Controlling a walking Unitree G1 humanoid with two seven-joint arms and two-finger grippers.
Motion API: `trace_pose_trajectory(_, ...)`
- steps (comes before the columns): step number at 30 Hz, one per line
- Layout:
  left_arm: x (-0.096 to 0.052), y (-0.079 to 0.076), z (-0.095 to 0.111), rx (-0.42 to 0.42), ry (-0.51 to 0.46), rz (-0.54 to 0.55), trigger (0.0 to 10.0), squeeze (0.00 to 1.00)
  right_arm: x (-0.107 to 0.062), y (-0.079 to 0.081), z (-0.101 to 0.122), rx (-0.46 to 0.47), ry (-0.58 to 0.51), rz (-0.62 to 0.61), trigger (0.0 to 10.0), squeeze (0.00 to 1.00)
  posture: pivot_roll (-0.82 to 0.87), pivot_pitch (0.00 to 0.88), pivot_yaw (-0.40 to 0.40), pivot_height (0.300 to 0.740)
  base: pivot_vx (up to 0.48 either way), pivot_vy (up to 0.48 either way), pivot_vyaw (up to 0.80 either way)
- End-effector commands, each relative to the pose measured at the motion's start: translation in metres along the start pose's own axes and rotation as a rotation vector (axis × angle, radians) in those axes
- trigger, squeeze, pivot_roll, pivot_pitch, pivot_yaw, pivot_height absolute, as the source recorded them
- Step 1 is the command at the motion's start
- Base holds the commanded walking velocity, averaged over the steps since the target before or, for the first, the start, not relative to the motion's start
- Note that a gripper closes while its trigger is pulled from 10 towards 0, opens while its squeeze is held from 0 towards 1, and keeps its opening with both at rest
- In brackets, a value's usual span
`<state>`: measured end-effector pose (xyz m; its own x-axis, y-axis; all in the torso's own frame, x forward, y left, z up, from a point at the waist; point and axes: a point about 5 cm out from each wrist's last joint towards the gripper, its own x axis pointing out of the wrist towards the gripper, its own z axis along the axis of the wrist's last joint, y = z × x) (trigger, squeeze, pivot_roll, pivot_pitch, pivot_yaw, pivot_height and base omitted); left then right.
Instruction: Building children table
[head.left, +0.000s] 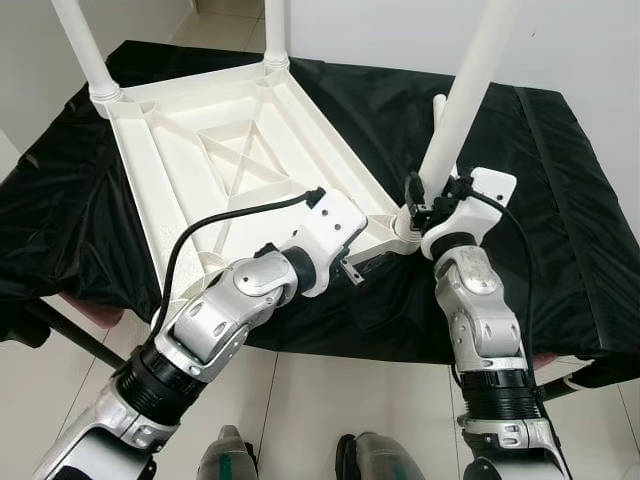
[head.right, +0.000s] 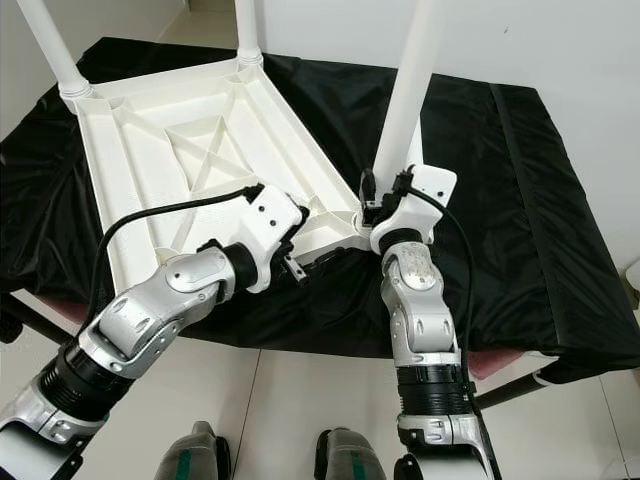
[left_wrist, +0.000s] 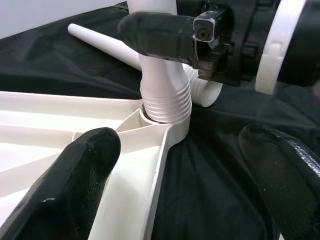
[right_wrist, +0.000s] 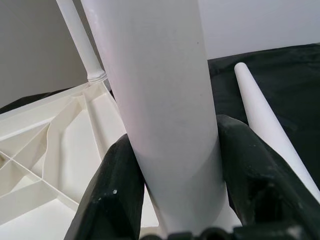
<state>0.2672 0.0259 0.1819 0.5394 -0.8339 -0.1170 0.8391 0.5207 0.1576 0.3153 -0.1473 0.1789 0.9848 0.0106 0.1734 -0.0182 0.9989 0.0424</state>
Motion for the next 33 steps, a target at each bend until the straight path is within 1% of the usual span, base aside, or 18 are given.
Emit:
trace_pose_trajectory(1,-0.002,-0.004,-0.002,-0.004,0.011,-0.059,10.0,0.0,-0.002,-0.006,-0.015,-0.015,0.062,-0.008,10.0,0.0,-0.04,0.072,-0.003,0.74,0.0,0.0,0.0)
trace_pose_trajectory(4,-0.004,-0.003,-0.002,-0.004,0.011,-0.065,10.0,0.0,-0.001,-0.004,-0.017,-0.011,0.058,0.006,10.0,0.0,-0.04,0.074,-0.002,0.74,0.0,0.0,0.0)
trace_pose_trajectory(7,-0.004,-0.003,-0.001,-0.002,0.009,-0.067,10.0,0.0,-0.001,-0.004,-0.02,-0.032,0.061,0.015,10.0,0.0,-0.04,0.077,-0.003,0.74,0.0,0.0,0.0)
trace_pose_trajectory(9,-0.005,-0.003,0.0,0.0,0.007,-0.068,10.0,0.0,-0.001,-0.003,-0.023,-0.076,0.064,0.033,10.0,0.0,-0.04,0.079,-0.003,0.74,0.0,0.0,0.0)
trace_pose_trajectory(14,-0.007,-0.001,0.003,-0.001,0.001,-0.062,10.0,0.0,-0.005,-0.005,-0.029,-0.116,0.066,0.049,10.0,0.0,-0.04,0.081,-0.001,0.74,0.0,0.0,0.0)
trace_pose_trajectory(19,-0.008,-0.001,0.004,-0.001,0.0,-0.058,10.0,0.0,-0.007,-0.005,-0.032,-0.115,0.07,0.069,10.0,0.0,-0.04,0.083,0.0,0.74,0.0,0.0,0.0)
trace_pose_trajectory(22,-0.008,-0.001,0.004,-0.002,0.0,-0.06,10.0,0.0,-0.01,0.0,-0.034,-0.137,0.065,0.112,10.0,0.0,-0.04,0.086,0.002,0.74,0.0,0.0,0.0)
trace_pose_trajectory(27,-0.009,-0.001,0.005,-0.004,-0.002,-0.061,10.0,0.0,-0.015,0.001,-0.038,-0.118,0.076,0.125,10.0,0.0,-0.04,0.089,0.001,0.74,0.0,0.0,0.0)
trace_pose_trajectory(28,-0.009,-0.001,0.006,-0.005,-0.002,-0.06,10.0,0.0,-0.018,-0.001,-0.041,-0.102,0.084,0.122,10.0,0.0,-0.04,0.09,0.002,0.74,0.0,0.0,0.0)
trace_pose_trajectory(33,-0.01,-0.001,0.006,-0.007,-0.002,-0.06,10.0,0.0,-0.023,-0.006,-0.045,-0.102,0.096,0.115,10.0,0.0,-0.04,0.09,0.003,0.74,0.0,0.0,0.0)
